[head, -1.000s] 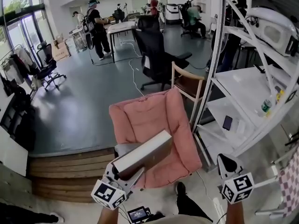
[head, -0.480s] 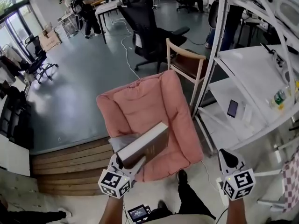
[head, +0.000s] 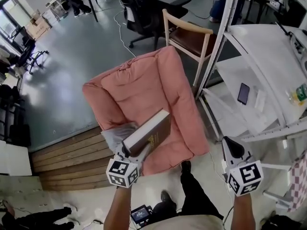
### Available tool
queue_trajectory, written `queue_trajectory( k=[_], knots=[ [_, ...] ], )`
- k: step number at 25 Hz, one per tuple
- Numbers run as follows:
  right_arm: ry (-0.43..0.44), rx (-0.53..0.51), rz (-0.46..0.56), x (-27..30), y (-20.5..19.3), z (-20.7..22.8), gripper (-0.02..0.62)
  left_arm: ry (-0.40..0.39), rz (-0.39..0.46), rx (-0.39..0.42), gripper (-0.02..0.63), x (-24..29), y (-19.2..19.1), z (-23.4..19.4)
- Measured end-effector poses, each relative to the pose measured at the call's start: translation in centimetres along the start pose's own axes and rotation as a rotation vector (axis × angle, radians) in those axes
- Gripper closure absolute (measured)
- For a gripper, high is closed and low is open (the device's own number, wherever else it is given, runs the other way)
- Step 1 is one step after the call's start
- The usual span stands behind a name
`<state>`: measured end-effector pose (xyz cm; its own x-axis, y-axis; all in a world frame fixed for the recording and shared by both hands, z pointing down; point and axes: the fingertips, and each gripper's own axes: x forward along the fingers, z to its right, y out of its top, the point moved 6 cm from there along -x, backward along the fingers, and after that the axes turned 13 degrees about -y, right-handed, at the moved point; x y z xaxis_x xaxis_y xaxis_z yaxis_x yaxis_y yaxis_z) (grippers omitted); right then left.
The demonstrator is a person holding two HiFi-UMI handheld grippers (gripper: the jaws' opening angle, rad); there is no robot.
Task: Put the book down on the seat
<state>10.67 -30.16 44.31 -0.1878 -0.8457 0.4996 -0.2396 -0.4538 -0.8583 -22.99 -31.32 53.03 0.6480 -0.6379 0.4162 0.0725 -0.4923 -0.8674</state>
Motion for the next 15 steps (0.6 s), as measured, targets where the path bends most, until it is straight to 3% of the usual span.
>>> queue_trajectory(
  k=[3, 15],
  knots=[
    [0.010, -0.005, -0.024, 2.1, -1.1, 0.6, 0.604, 0.009, -0.015, -0.049, 0.373, 3.0, -1.7, -1.5],
    [0.033, -0.012, -0.146, 9.7, -7.3, 3.2, 0.604, 0.082, -0.128, -0.219, 0.374, 14.7, -10.0, -6.7]
  ],
)
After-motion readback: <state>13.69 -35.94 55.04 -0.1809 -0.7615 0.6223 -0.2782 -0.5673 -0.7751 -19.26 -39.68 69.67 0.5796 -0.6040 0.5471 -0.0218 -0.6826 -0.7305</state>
